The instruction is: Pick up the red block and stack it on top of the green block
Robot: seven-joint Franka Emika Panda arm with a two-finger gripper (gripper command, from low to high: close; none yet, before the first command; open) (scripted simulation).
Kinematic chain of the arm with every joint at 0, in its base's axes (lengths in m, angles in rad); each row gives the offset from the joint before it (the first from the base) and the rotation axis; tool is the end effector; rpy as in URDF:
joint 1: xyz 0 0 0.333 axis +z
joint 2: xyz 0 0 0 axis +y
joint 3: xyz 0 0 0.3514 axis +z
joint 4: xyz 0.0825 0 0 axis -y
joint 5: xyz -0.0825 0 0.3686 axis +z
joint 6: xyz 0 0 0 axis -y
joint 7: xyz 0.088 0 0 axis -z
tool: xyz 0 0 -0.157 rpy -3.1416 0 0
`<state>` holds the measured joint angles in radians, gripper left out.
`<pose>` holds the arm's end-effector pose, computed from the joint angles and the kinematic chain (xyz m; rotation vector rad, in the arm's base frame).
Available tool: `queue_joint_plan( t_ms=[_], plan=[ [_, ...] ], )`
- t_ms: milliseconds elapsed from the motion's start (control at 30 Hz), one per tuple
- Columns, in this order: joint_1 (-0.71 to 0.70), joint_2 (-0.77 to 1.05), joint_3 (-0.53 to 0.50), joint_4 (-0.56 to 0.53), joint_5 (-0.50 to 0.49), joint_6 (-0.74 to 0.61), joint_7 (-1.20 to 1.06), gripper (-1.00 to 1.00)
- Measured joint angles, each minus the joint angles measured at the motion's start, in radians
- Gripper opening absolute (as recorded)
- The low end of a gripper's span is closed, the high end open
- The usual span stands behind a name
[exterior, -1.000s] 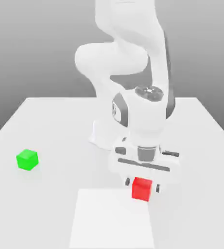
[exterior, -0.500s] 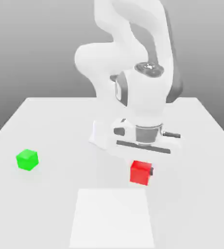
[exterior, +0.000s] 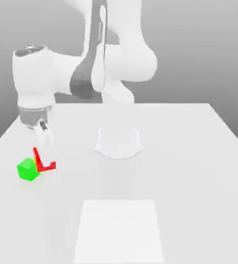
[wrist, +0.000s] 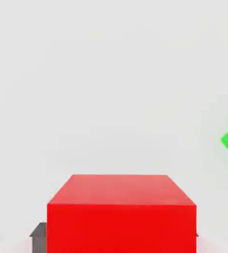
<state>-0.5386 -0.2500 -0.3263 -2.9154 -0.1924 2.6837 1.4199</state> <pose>0.2198 -0.2395 0.2450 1.5572 -2.7254 0.0215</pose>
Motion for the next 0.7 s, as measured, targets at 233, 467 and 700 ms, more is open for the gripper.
queue_joint_plan(
  t_ms=[233, 467, 700],
  plan=[
    [-0.124, 0.032, -0.117, 0.006, 0.001, 0.021, -0.020, -1.00],
    [-0.065, 0.170, -0.146, 0.011, 0.132, 0.150, -0.110, -1.00],
    [-0.044, 0.282, -0.126, 0.009, 0.276, 0.252, -0.210, 1.00]
  ],
)
